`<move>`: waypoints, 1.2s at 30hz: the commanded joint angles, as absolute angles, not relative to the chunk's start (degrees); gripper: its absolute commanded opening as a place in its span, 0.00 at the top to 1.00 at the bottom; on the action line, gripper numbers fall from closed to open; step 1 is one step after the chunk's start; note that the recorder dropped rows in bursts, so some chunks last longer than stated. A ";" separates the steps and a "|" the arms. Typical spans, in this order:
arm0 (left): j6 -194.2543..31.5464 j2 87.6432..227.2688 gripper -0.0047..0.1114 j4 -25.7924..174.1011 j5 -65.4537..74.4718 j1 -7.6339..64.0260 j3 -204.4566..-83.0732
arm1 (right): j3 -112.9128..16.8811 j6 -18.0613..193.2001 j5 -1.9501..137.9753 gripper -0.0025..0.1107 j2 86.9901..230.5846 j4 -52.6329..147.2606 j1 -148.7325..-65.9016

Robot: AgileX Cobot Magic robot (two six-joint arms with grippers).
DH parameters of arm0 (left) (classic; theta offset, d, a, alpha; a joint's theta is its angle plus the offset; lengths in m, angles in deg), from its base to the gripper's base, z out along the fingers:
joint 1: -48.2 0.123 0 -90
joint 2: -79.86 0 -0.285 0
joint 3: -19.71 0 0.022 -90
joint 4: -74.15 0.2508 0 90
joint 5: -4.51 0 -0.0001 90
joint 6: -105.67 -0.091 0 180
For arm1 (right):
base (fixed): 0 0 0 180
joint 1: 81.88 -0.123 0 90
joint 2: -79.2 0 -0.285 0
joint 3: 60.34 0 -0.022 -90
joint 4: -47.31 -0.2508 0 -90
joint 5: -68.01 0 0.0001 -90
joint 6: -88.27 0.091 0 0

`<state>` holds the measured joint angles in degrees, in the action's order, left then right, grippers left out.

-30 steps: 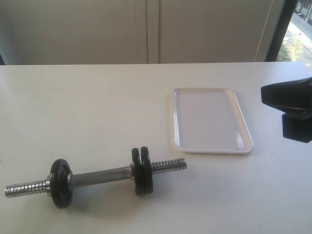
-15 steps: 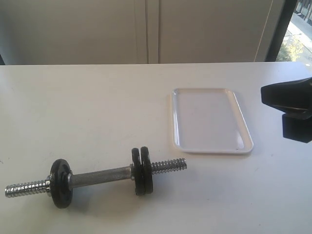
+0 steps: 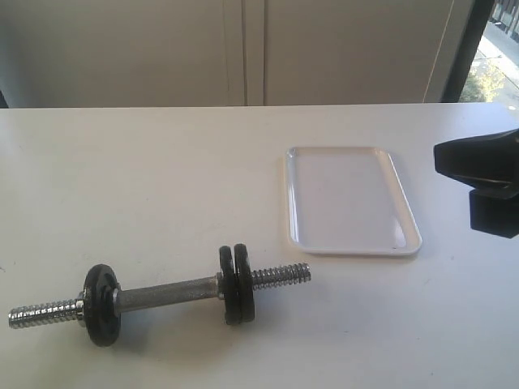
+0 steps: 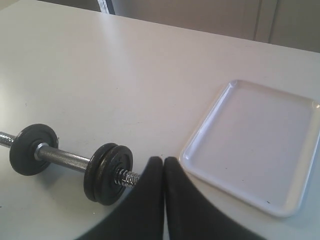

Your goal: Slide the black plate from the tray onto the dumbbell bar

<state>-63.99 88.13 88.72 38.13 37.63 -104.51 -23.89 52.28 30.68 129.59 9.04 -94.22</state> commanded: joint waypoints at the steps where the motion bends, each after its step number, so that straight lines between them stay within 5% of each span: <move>1: -63.98 87.64 0.96 89.16 38.05 37.94 -104.26 | -23.64 52.45 30.87 0.98 129.36 9.07 -93.83; 14: -63.98 87.64 0.96 89.56 37.23 37.94 -103.76 | -23.64 52.45 30.87 0.98 129.36 9.07 -93.83; 23: -63.77 87.64 0.96 82.49 17.89 37.94 -87.00 | -23.64 52.45 30.87 0.98 129.36 9.07 -93.83; 36: -64.07 87.64 0.96 76.92 17.86 37.94 -83.07 | -23.64 52.45 30.87 0.98 129.36 9.07 -93.83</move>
